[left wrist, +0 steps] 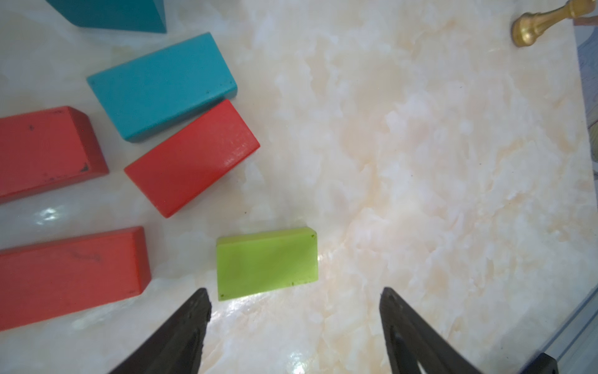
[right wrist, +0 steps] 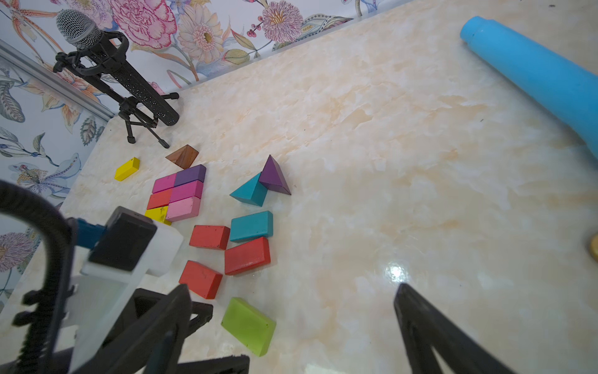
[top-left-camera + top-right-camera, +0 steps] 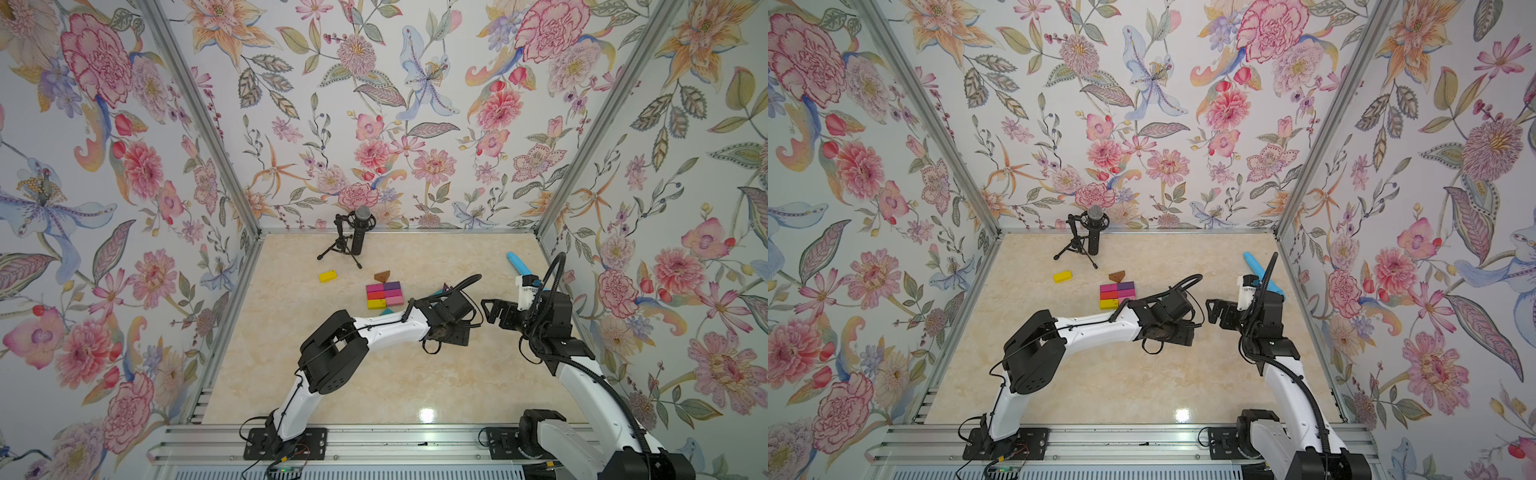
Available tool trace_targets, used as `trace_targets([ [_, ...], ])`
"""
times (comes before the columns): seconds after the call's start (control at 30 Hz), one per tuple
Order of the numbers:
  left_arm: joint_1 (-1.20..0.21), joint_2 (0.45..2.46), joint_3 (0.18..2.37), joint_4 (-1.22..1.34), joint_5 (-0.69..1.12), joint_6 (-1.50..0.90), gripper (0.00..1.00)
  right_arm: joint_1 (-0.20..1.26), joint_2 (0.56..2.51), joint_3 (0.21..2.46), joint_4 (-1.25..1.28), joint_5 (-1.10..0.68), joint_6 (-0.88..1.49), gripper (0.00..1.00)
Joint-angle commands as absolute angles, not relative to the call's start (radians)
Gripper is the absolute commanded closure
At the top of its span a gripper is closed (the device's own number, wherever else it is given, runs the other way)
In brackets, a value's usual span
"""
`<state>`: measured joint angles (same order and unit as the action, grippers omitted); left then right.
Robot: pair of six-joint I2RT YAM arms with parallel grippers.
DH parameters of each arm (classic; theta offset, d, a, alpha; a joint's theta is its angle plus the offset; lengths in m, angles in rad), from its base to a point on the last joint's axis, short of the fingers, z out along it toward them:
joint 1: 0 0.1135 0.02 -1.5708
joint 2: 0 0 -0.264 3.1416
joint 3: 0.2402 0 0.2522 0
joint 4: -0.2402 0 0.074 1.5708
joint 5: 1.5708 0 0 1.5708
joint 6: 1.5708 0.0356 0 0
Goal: Assemble a piece of candy with building blocks
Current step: Place the building block at the center of the board, then pick up the building block from the center of the board.
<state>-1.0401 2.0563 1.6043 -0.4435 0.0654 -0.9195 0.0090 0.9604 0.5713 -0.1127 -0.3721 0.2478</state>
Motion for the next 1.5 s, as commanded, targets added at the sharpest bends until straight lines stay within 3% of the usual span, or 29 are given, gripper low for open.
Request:
trace_targets([
  [0.0, -0.976, 1.832, 1.517, -0.478, -0.003, -0.852, 0.17, 0.103, 0.992, 0.644, -0.152, -0.439, 0.196, 0.0],
  [0.23, -0.628, 1.62, 1.245, -0.434, -0.054, -0.741, 0.16, 0.503, 1.14, 0.786, -0.092, -0.291, 0.205, 0.0],
  [0.37, -0.478, 1.671, 1.251, -0.397, -0.104, -0.677, 0.11, 0.641, 1.221, 0.765, 0.127, -0.298, 0.263, 0.0],
  [0.57, -0.378, 1.807, 1.294, -0.327, -0.16, -0.661, 0.07, 0.758, 1.364, 0.748, 0.428, -0.352, 0.311, 0.0],
  [0.77, -0.262, 1.883, 1.306, -0.289, -0.128, -0.622, 0.06, 0.776, 1.513, 0.762, 0.669, -0.449, 0.37, 0.0],
  [1.07, -0.171, 1.986, 1.376, -0.27, -0.114, -0.578, 0.01, 0.798, 1.685, 0.931, 0.522, -0.365, 0.37, 0.0],
  [1.47, -0.16, 2.127, 1.469, -0.237, -0.083, -0.595, 0.01, 0.779, 1.653, 0.957, 0.366, -0.265, 0.325, 0.0],
])
